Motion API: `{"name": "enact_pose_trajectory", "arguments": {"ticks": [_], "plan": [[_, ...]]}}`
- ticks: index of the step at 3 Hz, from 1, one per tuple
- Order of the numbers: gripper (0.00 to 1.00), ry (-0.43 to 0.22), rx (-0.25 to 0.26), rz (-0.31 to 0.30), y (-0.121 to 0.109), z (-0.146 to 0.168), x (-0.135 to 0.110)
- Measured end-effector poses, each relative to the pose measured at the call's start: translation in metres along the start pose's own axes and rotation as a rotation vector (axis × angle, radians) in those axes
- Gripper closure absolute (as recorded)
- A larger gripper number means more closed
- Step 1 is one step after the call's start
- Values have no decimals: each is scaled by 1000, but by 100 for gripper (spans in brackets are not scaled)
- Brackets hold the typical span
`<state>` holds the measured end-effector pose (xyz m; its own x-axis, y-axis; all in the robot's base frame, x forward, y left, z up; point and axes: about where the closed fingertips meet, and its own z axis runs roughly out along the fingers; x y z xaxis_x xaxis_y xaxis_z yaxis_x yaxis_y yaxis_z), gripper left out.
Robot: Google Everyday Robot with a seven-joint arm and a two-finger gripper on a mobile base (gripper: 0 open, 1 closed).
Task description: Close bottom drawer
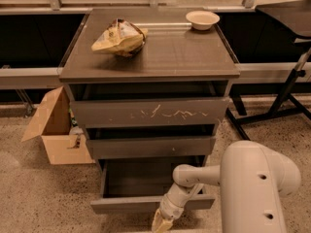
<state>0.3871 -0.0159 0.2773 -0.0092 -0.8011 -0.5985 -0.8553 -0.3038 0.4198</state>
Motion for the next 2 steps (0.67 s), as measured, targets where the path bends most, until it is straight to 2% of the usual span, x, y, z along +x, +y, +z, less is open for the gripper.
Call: {"name": "enact_pose_trajectory", "arguments": {"ticks": [1,2], "plan": [[100,58,18,135,-18,19,52],[98,136,85,263,-37,21,110]]}}
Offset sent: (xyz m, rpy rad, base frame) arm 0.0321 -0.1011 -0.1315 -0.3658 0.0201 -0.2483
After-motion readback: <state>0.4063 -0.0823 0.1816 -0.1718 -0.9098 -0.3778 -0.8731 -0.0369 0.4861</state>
